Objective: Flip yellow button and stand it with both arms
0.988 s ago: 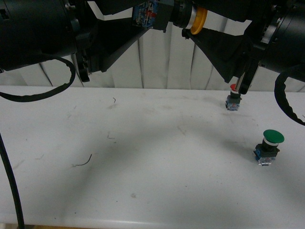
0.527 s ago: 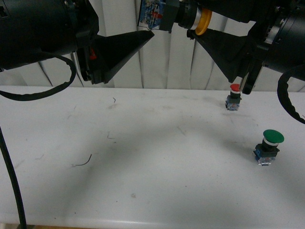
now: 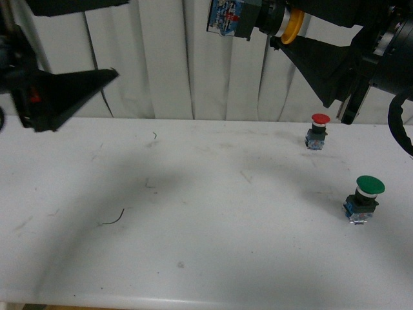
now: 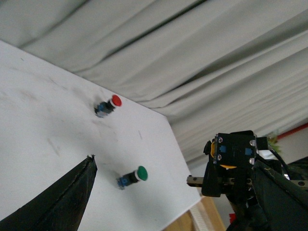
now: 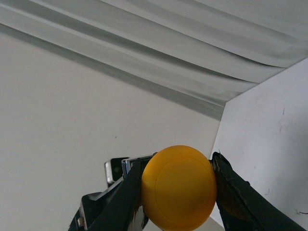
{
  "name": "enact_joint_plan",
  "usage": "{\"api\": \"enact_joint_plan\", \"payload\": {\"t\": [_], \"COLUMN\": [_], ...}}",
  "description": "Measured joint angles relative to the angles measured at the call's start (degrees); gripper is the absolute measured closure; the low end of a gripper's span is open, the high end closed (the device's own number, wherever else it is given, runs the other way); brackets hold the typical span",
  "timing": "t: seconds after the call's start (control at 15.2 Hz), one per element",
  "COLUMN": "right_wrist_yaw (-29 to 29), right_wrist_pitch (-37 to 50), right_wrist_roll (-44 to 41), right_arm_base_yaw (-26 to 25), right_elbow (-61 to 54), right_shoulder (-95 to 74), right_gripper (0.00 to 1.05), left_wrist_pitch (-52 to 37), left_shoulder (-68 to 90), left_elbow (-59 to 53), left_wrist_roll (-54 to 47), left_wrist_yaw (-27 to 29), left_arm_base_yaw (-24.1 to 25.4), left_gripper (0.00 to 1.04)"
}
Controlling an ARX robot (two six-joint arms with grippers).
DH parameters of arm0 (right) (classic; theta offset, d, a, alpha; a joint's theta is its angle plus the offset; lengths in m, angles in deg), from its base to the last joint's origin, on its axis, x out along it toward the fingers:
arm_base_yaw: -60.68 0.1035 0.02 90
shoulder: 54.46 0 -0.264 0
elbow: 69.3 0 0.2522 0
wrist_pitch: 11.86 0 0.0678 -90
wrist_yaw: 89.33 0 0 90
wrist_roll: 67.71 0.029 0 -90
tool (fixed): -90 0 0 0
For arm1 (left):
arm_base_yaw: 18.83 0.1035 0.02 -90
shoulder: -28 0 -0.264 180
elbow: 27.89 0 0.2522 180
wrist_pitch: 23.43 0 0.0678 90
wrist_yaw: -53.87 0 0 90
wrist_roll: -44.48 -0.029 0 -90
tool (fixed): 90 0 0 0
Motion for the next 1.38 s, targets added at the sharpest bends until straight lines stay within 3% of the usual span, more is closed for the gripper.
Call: {"api": "enact_joint_plan", "payload": {"t": [0.2,0.33,0.46,0.53,0.59,0.66,0.79,0.86,1.38], "right_wrist_yaw": [-0.31,-0.31,-0.33,-0.31,-0.35,-0.57,-0.55,-0.55,-0.81], "right_wrist_pitch": [0.02,0.02,0.02,-0.02,0.07,-0.09,-0.07,-0.04,0.02], "right_wrist_roll": [-0.13,-0.63,-1.36,-1.70,-2.21,-2.84,-3.30,-3.72,-5.20], "right_arm_base_yaw": [-0.35,-0.35,-0.33,-0.33,-0.35,-0.26,0.09,0.09,-0.28], "right_elbow": [0.98,1.01,1.01,1.01,1.01,1.01,1.01,1.01,1.01], "right_shoulder": [0.04,0.39,0.66,0.66,0.72,0.72,0.74,0.76,1.11], "right_gripper": [0.69,0.69,0.69,0.69,0.69,0.69,0.69,0.69,0.69], "left_wrist_pitch": [7.78,20.13,30.86,30.21,29.83,30.14,30.10,30.14,36.65], "left_shoulder": [-15.78,-29.68,-45.77,-49.81,-50.97,-52.57,-56.22,-58.16,-69.88], "left_elbow": [-7.02,-11.43,-15.56,-18.36,-20.15,-23.96,-26.75,-27.78,-34.14], "left_wrist_roll": [-15.04,-28.09,-43.08,-47.50,-49.33,-50.88,-51.65,-51.82,-51.82], "left_wrist_yaw": [4.59,9.25,31.06,37.88,40.59,40.50,40.48,40.52,40.50], "left_arm_base_yaw": [6.67,8.90,2.71,2.73,3.58,3.26,3.10,3.10,3.10], "left_gripper": [0.07,0.08,0.30,0.43,0.54,0.72,0.97,1.03,1.03]}}
